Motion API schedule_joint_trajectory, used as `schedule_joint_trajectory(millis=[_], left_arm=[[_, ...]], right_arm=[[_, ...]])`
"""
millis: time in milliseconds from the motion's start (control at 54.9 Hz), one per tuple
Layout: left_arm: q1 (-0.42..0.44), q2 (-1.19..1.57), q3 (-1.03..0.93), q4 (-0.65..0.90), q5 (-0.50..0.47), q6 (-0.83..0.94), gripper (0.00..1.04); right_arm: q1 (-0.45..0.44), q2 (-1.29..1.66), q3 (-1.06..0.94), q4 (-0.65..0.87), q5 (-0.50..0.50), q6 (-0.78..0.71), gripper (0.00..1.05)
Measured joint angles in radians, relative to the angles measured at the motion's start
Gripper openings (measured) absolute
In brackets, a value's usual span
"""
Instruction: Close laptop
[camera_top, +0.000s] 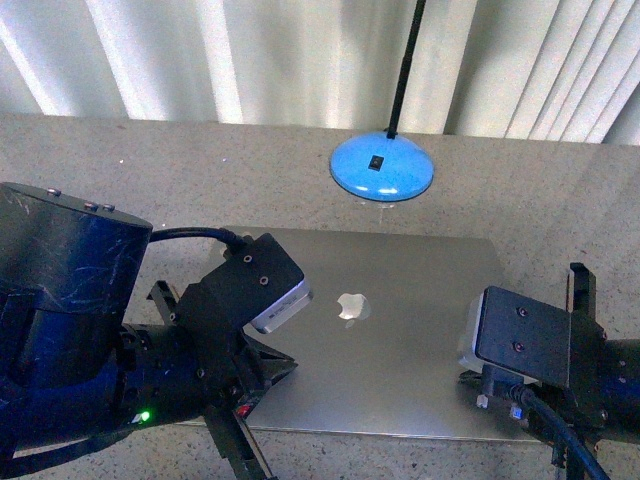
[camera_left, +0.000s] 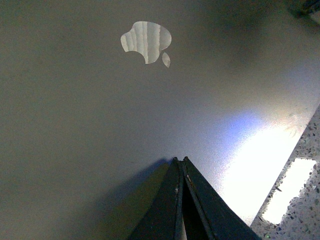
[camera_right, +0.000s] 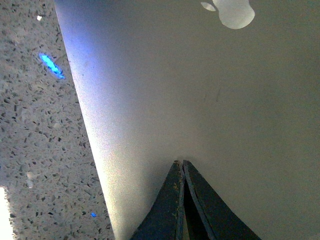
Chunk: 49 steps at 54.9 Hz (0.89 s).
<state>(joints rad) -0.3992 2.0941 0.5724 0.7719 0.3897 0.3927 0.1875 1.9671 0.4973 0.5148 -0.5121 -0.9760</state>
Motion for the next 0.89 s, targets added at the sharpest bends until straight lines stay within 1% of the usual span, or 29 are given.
schedule_joint_trajectory(millis=[109,182,237,273,310,346,383,437,510,583,619,711,747,838,856,893], left_arm=[[0.020,-0.019,-0.014,0.018,0.003,-0.071,0.04],[0.045,-0.044,-0.023,0.047,-0.017,-0.133,0.04],[0.071,-0.074,-0.025,0.066,-0.041,-0.199,0.04],[0.085,-0.090,-0.025,0.073,-0.056,-0.245,0.04],[0.108,-0.116,-0.023,0.080,-0.086,-0.303,0.04],[0.130,-0.142,-0.023,0.083,-0.122,-0.367,0.05],[0.144,-0.158,-0.023,0.084,-0.138,-0.395,0.08],[0.168,-0.183,-0.023,0.086,-0.158,-0.478,0.17],[0.182,-0.195,-0.023,0.086,-0.164,-0.539,0.28],[0.183,-0.195,-0.025,0.086,-0.163,-0.570,0.39],[0.181,-0.194,-0.025,0.086,-0.161,-0.576,0.42],[0.176,-0.193,-0.027,0.086,-0.158,-0.591,0.56],[0.176,-0.193,-0.027,0.086,-0.156,-0.594,0.60],[0.175,-0.192,-0.027,0.088,-0.161,-0.601,0.73],[0.174,-0.189,-0.029,0.096,-0.172,-0.594,0.74],[0.166,-0.175,-0.042,0.151,-0.218,-0.585,0.71]], right_arm=[[-0.004,-0.053,-0.010,0.011,-0.021,0.064,0.03],[-0.007,-0.111,-0.015,0.053,-0.014,0.140,0.03],[-0.008,-0.162,-0.016,0.106,0.018,0.225,0.03],[-0.008,-0.185,-0.016,0.133,0.034,0.254,0.03],[-0.008,-0.221,-0.016,0.166,0.080,0.313,0.03],[-0.008,-0.251,-0.016,0.183,0.111,0.376,0.06],[-0.008,-0.267,-0.016,0.188,0.120,0.400,0.10],[-0.010,-0.288,-0.016,0.191,0.126,0.461,0.19],[-0.011,-0.290,-0.019,0.190,0.127,0.498,0.29],[-0.010,-0.287,-0.025,0.190,0.127,0.518,0.40],[-0.010,-0.286,-0.025,0.190,0.126,0.521,0.43],[-0.010,-0.285,-0.025,0.190,0.127,0.534,0.58],[-0.010,-0.285,-0.026,0.190,0.126,0.536,0.61],[-0.010,-0.285,-0.026,0.190,0.127,0.539,0.75],[-0.010,-0.285,-0.026,0.190,0.127,0.539,0.77],[-0.010,-0.285,-0.026,0.190,0.127,0.539,0.82]])
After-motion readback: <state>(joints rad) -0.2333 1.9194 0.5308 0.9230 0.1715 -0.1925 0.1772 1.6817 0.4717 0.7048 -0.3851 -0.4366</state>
